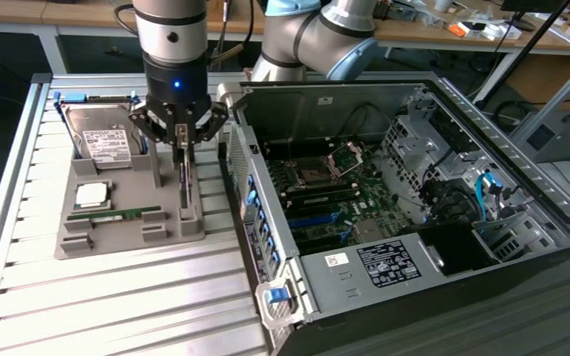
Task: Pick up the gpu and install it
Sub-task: 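Pick up the gpu and move the gpu toward the slot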
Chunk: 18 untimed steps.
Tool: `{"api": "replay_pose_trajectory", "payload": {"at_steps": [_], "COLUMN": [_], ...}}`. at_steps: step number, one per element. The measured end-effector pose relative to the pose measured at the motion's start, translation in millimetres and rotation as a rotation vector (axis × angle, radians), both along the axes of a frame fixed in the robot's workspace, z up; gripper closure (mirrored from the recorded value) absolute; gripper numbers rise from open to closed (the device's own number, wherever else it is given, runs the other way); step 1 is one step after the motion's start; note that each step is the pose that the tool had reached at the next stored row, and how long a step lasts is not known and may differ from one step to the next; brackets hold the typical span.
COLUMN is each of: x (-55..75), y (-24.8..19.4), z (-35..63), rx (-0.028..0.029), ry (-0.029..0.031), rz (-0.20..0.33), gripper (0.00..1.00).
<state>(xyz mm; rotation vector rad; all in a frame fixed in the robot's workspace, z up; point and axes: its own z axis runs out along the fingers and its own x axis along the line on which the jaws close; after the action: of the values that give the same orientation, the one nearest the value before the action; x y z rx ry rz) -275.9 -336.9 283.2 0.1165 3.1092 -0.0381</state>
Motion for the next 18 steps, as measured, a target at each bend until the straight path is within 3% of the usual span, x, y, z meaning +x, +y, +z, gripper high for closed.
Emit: {"api": "replay_pose_trajectory", "payload": {"at_steps": [18], "x": [0.0], "y": [0.0], "z": [7.2], "rx": [0.0], "ry": [0.0], "rz": [0.0], "gripper": [0.73]}}
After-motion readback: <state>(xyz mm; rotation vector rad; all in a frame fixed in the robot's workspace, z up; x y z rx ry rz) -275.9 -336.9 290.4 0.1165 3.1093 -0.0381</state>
